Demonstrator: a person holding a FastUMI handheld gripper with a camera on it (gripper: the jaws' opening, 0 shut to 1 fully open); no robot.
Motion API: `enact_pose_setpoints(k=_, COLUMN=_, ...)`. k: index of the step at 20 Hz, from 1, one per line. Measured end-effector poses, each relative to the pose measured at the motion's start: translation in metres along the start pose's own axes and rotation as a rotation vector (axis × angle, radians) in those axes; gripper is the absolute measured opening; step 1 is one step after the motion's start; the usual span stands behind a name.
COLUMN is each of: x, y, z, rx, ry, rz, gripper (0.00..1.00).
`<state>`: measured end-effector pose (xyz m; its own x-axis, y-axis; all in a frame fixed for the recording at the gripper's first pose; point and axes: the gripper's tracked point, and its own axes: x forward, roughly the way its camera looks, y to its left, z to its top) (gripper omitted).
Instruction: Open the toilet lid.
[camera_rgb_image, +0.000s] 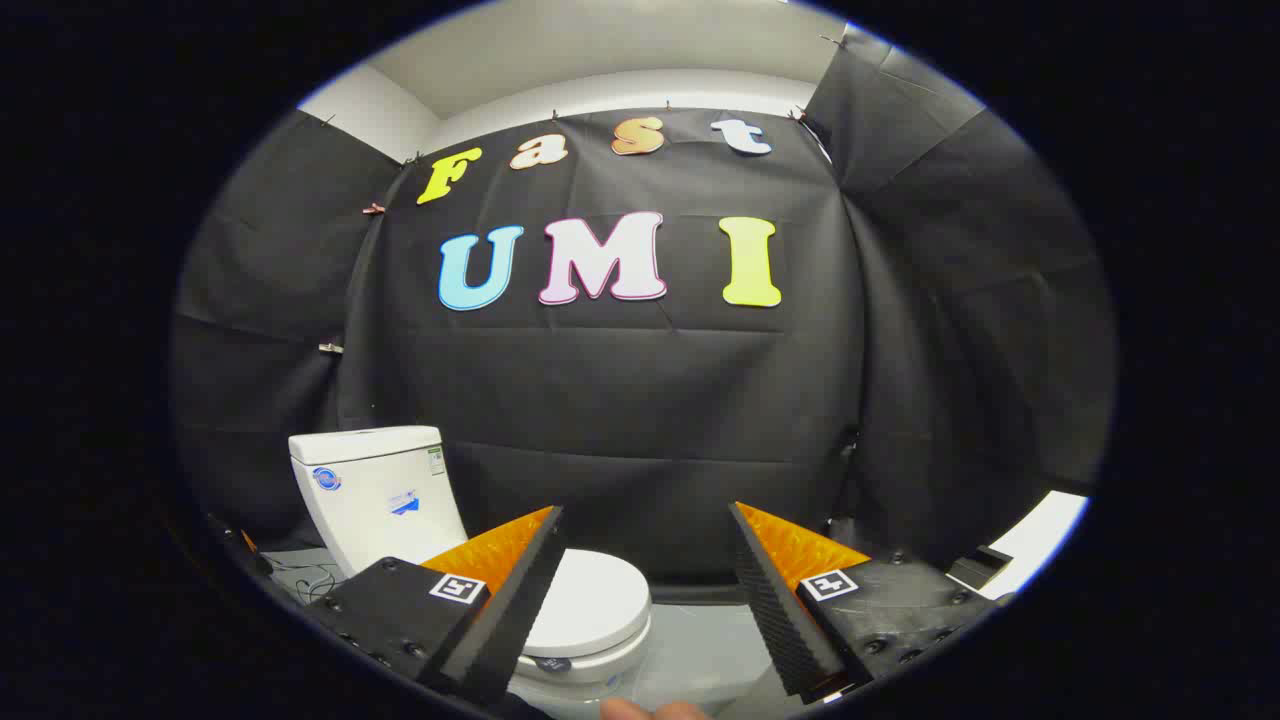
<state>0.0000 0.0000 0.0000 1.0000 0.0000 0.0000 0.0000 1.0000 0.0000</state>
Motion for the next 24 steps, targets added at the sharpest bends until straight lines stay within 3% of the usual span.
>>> enact_pose_setpoints(k=9, x=0.005, y=-0.038, z=-0.009, rx=0.042, ry=0.026, rz=-0.085, gripper=0.99)
enact_pose_setpoints(k=24, x=0.005, y=-0.023, z=-0.009, rx=-0.033, ry=0.0, rz=-0.039, gripper=0.99)
